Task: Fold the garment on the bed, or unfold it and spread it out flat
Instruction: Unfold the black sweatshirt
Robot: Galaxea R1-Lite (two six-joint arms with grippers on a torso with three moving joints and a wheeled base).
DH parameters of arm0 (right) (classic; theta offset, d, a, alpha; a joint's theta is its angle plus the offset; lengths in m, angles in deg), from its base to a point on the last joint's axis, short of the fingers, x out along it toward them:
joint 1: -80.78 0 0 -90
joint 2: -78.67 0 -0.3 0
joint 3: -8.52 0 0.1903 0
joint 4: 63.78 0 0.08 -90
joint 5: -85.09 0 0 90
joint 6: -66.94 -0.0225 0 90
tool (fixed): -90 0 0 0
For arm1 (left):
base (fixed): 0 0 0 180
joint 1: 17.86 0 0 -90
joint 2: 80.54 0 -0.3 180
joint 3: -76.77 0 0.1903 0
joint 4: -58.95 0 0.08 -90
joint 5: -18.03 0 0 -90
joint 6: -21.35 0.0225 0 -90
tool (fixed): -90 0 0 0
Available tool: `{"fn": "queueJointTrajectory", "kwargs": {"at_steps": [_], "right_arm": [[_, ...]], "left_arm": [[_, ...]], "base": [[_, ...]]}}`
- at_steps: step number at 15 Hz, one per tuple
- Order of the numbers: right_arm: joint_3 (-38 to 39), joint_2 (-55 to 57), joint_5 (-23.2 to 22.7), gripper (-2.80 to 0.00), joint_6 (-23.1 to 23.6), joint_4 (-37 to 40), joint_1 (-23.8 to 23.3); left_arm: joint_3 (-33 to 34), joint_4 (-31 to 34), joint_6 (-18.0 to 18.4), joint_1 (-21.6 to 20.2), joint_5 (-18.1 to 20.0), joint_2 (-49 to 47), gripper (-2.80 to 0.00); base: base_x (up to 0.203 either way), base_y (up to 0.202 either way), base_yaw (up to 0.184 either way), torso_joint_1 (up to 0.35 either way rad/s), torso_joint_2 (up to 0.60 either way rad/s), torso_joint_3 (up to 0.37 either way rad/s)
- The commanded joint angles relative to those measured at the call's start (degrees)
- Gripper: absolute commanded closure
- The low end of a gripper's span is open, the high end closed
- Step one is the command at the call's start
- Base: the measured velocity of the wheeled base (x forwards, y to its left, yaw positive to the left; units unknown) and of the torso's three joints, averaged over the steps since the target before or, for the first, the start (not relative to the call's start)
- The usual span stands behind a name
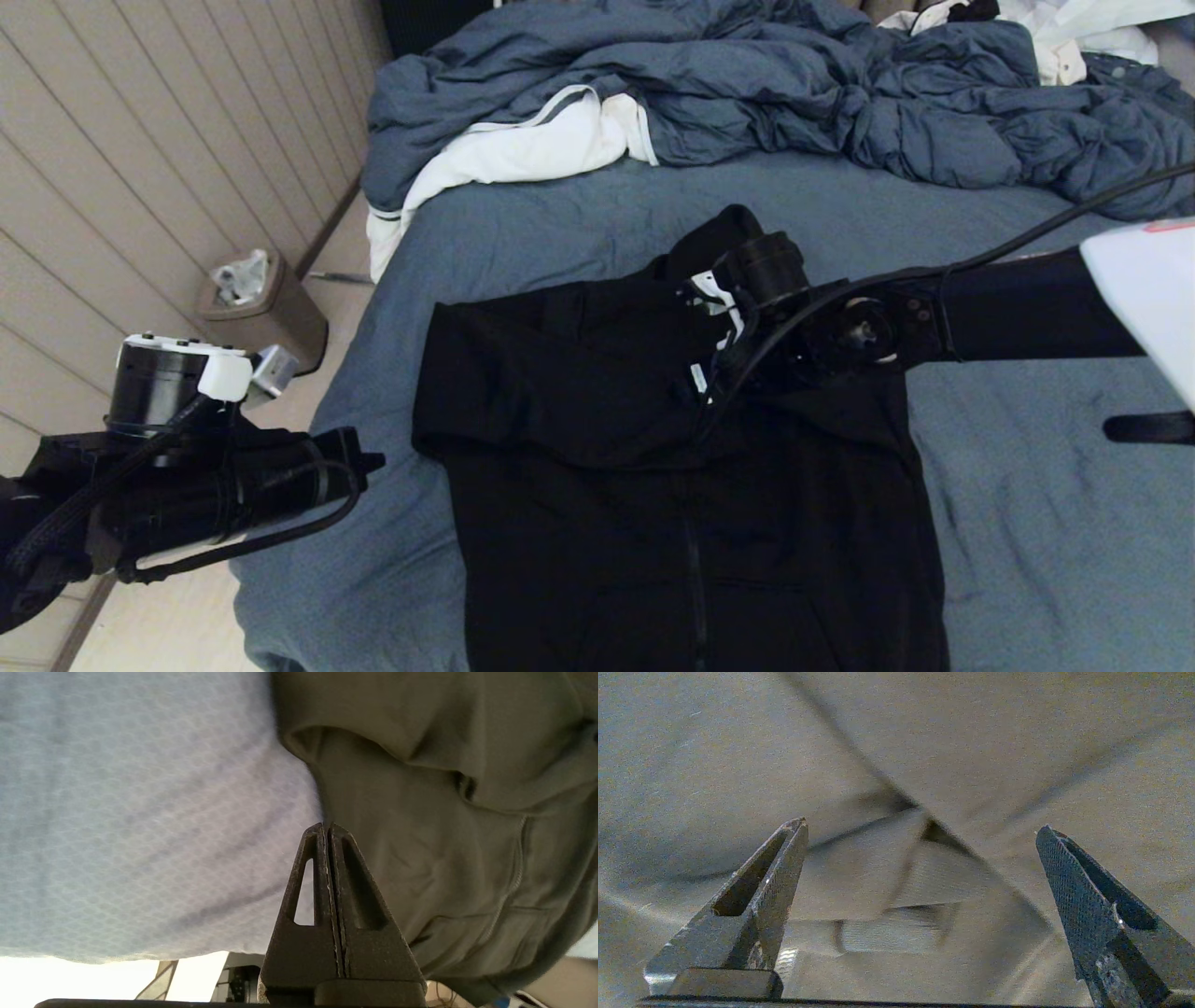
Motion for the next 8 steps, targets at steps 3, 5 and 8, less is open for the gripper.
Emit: {"fn": "queueJointTrajectory", "kwargs": {"at_steps": [3,5,8], "right_arm": [[2.70,-0.35,-0.80,-2.80,-1.11,0.02,1.65],[3.41,0.37,-0.92,-2.80,-1.22,0.01,1.93],[4.62,1.11,-0.92,-2.80,-1.39,-0.15,2.26]], "left_arm": [[0.12,-0.14,-0.19,0.44,0.09,-0.23,0.00],[0.12,-0.05,-0.19,0.44,0.09,-0.23,0.00],[0.12,-0.05,-0.19,0.44,0.09,-0.67,0.00]], "base": [[0.000,0.000,0.000,0.000,0.00,0.000],[0.000,0.000,0.000,0.000,0.00,0.000],[0.000,0.000,0.000,0.000,0.00,0.000]]}}
